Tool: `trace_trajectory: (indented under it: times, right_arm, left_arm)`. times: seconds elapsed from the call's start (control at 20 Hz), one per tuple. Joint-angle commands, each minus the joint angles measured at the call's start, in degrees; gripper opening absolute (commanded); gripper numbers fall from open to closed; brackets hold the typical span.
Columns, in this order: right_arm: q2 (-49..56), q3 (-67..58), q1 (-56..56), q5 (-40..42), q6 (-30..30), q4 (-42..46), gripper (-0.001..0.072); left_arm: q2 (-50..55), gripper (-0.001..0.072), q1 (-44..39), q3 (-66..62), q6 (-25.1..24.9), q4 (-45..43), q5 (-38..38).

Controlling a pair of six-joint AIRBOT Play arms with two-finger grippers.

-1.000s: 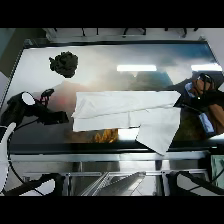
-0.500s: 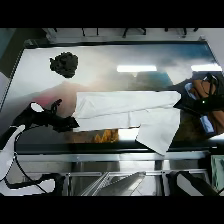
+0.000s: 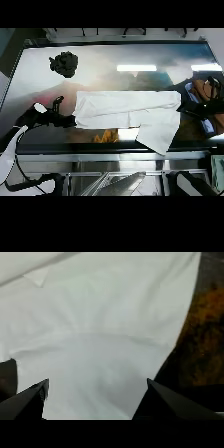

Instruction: Fold the shirts.

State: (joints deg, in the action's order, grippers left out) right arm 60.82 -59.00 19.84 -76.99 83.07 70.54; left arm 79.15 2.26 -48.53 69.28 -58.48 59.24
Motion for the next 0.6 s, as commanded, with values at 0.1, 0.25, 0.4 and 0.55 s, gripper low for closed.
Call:
trace_trajectory:
  times: [0.1, 0.25, 0.4, 0.55]
  right_arm:
    - [0.0, 13.4, 8.7, 3.2, -1.3, 1.4, 0.0702]
    - [0.3, 22.9, 10.8, 7.7, -4.1, -2.8, 0.0702]
    - [2.2, 29.6, 10.8, 13.4, -6.1, -10.1, 0.0701]
    - [5.9, 33.2, 9.4, 16.5, -11.7, -21.0, 0.0698]
  left_arm:
    - [-11.5, 0.0015, 2.4, -0.1, -0.3, -2.6, 4.0]
    - [-16.8, 0.0015, 3.5, -0.1, -0.3, -2.5, 4.0]
    - [-18.8, 0.0015, 3.5, -0.1, -0.2, -2.5, 4.3]
    - [-19.1, 0.0015, 3.5, -0.1, -0.2, -2.5, 5.6]
